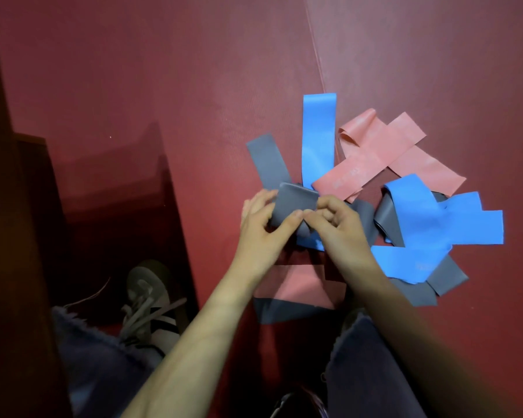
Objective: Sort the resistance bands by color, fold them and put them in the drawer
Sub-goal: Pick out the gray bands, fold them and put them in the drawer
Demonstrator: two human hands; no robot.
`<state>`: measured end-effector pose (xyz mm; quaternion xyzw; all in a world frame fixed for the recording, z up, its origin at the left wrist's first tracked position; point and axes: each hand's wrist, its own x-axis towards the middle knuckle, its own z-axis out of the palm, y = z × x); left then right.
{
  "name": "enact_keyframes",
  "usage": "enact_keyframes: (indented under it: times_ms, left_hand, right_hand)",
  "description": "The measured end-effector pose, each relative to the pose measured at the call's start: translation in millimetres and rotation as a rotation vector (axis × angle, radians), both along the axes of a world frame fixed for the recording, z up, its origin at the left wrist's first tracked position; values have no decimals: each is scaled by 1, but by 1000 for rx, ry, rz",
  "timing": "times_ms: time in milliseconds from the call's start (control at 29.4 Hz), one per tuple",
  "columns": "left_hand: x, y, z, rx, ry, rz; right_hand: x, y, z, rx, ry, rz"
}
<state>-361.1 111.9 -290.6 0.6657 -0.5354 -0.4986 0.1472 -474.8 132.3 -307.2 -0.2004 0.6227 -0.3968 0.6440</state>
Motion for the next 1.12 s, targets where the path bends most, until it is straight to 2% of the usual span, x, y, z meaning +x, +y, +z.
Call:
enact_keyframes:
  times_ms: [68,170,272,306,374,442,544,612,713,815,917,1019,1121]
  left_hand:
    - [-4,-1,7,9,113,20]
    - [-8,-1,13,68,186,47]
    - [-8,0,6,116,163,48]
    - [-7,1,1,128,143,63]
    - [-7,4,-7,160,125,167]
    - [-4,7,-15,164,78,361]
    - [-1,17,-18,141,35,667]
    - [-2,26,-16,135,42,697]
    - [-4,36,-13,105,72,668]
    - [-10,35,-13,57,112,702]
    - [-16,30,-16,18,133,673]
    - [-21,23,-19,-7,149,646]
    - [-24,17,-22,-14,166,674]
  right_hand:
    - [-6,-3,4,9,-111,-5]
    - [-15,-8,9,79,-242,25]
    - [-17,-6,2,145,-173,81]
    - [-16,-5,-1,134,-115,61]
    - [-16,-3,-13,46,141,68]
    - [-13,-5,-20,-66,435,225]
    - [-5,-18,-24,-234,620,530]
    - [1,-28,-27,-281,748,714]
    - [7,-37,-34,-165,997,848]
    - [5,-37,-41,-76,1089,837]
    - [-1,-35,-44,-58,1040,797]
    - [-11,-31,-41,-54,843,571]
    - [-24,-21,-28,-123,754,327]
